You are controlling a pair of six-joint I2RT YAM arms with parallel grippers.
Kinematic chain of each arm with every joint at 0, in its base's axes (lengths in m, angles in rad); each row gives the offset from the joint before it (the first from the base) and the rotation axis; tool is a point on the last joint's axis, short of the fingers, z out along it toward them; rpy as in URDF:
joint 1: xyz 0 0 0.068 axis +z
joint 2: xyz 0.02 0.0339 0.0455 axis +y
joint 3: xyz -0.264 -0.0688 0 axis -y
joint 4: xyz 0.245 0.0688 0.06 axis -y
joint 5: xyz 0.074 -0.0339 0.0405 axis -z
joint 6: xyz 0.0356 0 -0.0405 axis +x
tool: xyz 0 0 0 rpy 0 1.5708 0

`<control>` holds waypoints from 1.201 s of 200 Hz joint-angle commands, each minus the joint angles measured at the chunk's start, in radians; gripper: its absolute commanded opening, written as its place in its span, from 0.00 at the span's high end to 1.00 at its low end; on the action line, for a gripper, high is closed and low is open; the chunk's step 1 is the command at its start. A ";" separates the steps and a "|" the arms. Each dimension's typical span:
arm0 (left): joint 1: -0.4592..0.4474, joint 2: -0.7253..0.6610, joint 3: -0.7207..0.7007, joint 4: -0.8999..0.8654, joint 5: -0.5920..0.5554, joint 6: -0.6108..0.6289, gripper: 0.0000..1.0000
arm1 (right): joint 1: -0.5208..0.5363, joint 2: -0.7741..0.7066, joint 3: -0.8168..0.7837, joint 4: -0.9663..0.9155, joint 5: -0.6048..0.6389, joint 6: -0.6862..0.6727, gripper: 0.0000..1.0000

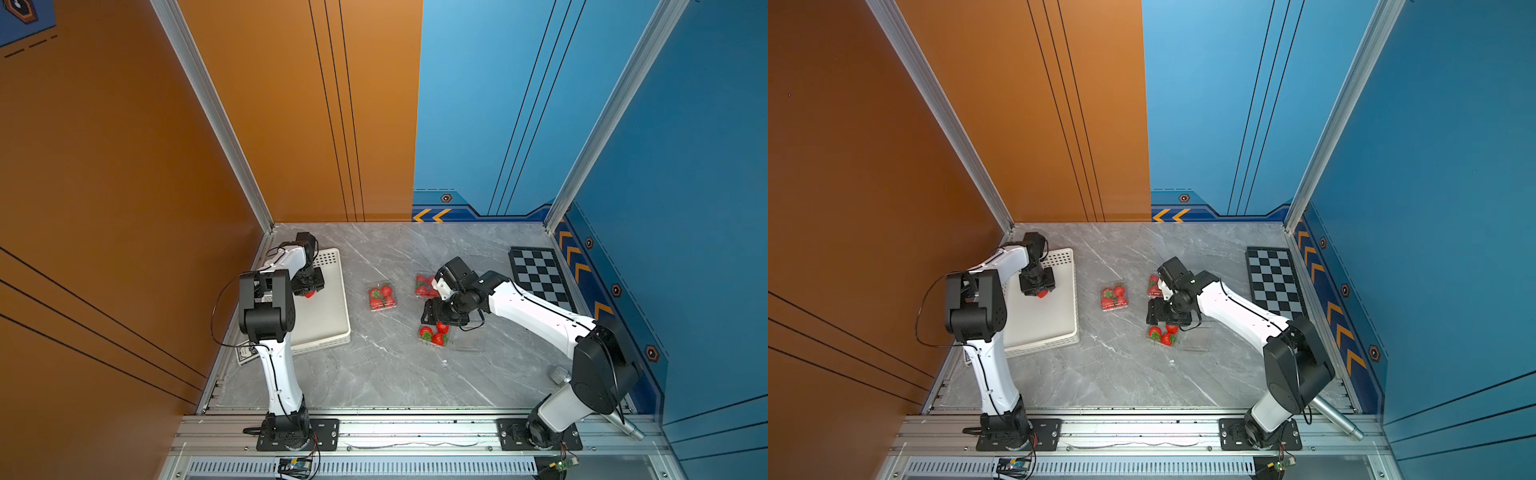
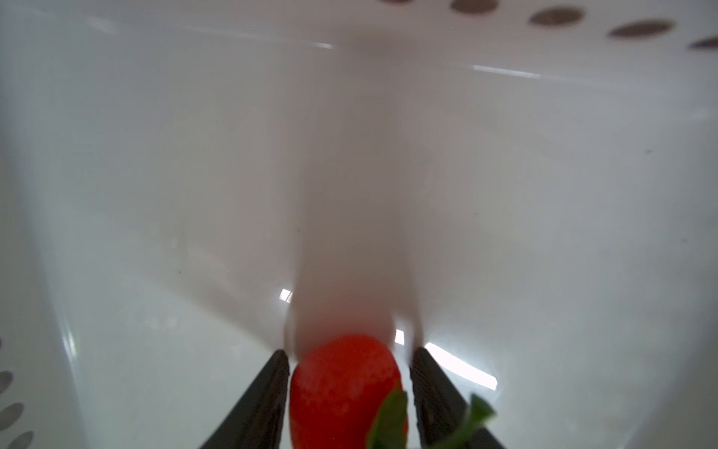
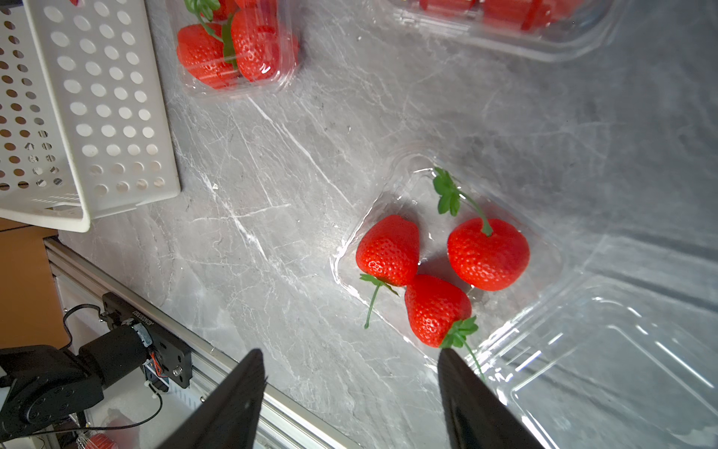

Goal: Pack strawberries into containers
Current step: Pick up the strawberry from the basket.

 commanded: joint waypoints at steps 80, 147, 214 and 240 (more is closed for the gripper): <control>-0.011 0.026 -0.038 -0.018 0.030 0.001 0.70 | 0.000 -0.005 0.026 -0.002 -0.004 -0.004 0.28; -0.022 -0.011 -0.059 -0.018 0.064 0.003 0.77 | 0.001 -0.005 0.023 0.000 -0.005 -0.004 0.28; -0.030 -0.119 -0.116 -0.020 0.106 -0.009 0.76 | -0.004 -0.008 0.011 0.002 -0.004 -0.010 0.28; -0.037 -0.170 -0.147 -0.021 0.114 -0.019 0.75 | -0.015 -0.010 -0.007 0.006 -0.008 -0.013 0.28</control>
